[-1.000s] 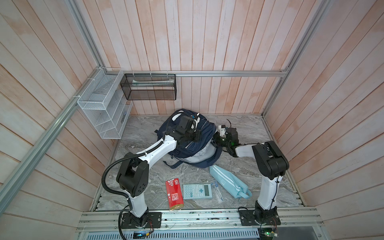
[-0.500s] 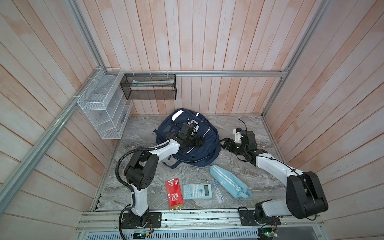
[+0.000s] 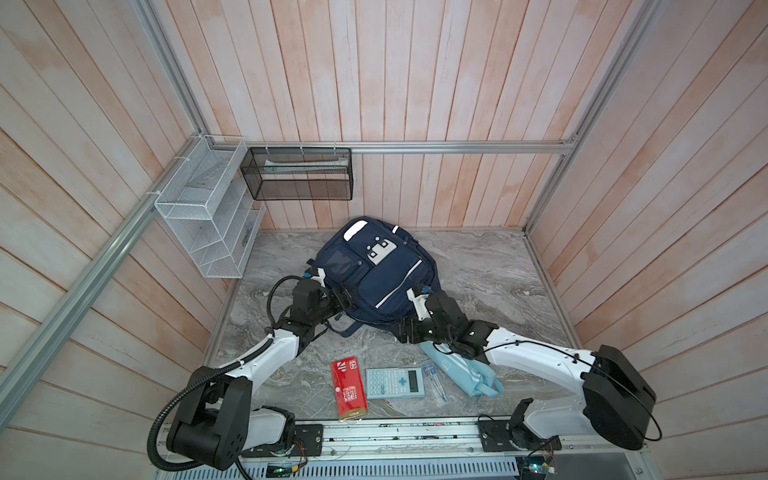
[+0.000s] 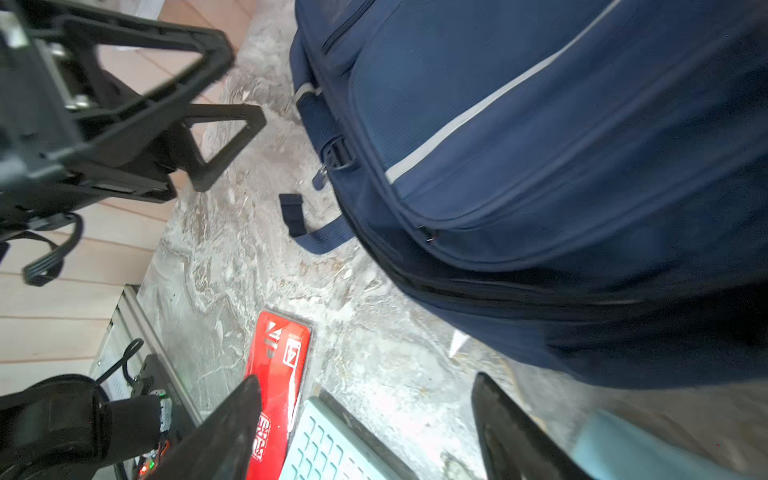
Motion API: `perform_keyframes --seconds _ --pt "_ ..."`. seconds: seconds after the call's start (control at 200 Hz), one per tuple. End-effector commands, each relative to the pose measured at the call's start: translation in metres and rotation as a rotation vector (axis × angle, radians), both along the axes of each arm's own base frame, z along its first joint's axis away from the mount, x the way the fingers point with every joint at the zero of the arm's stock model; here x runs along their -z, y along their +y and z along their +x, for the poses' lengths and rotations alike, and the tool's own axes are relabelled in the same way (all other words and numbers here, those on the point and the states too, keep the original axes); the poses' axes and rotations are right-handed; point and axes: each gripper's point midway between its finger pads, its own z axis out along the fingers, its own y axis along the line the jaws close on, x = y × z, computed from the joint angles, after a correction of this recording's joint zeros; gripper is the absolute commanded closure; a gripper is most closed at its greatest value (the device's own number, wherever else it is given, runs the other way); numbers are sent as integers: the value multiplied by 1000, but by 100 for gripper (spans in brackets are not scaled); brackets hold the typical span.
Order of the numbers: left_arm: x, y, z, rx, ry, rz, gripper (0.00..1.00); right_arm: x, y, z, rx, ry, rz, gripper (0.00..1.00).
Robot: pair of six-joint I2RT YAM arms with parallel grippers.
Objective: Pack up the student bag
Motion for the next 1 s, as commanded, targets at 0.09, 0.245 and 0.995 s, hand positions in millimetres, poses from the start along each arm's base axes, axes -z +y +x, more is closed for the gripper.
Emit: perform_keyframes --seconds 0.09,0.245,0.995 --pt "21 37 17 -188 6 -47 19 14 43 1 -41 19 52 22" --pt "50 48 33 -230 41 -27 25 30 46 3 -46 33 29 23" --pt "14 -32 27 -11 18 -226 100 58 3 103 99 -22 -74 22"
